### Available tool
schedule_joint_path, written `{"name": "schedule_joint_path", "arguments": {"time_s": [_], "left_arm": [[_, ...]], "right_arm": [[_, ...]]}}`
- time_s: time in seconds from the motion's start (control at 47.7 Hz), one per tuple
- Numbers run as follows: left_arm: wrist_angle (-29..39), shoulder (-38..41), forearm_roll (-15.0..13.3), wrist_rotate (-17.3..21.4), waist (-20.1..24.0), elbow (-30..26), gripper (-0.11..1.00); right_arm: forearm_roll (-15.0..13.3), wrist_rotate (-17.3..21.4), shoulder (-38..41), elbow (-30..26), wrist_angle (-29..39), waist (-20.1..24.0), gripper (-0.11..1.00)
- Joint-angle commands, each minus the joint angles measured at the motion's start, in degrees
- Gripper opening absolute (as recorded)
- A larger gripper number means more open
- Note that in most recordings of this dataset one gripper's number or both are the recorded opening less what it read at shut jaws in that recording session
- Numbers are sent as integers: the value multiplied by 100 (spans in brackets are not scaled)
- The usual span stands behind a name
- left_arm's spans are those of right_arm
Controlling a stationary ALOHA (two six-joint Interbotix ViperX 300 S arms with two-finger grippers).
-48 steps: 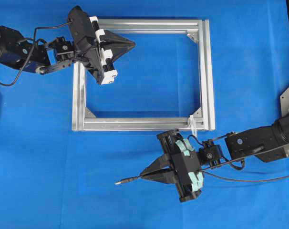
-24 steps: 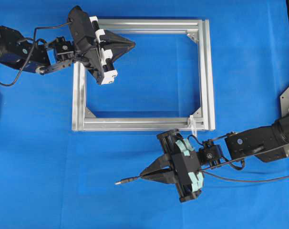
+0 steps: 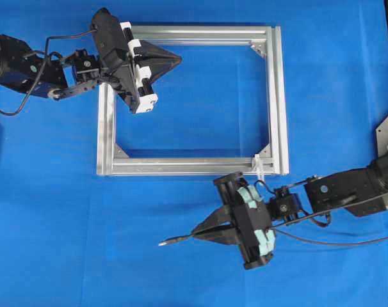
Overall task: Insert the wire through the string loop located on the right side.
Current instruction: 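Swing the right gripper right and aim the plug at the white loop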
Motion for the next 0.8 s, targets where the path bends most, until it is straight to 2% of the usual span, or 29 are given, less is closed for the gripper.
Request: {"name": "schedule_joint_path", "arguments": {"time_s": [0.0, 0.272, 0.566, 0.775], "left_arm": [[-26, -220, 18, 9, 9, -62, 2], [-26, -229, 18, 0, 9, -70, 2], [-26, -229, 18, -18, 9, -88, 2], [-26, -229, 18, -18, 9, -79, 2]], "right_arm": [[53, 9, -299, 88, -18, 35, -4], [422, 9, -940, 1063, -53, 105, -4], [712, 9, -2101, 2461, -26, 185, -4], [747, 9, -3111, 3252, 193, 185, -4]]}}
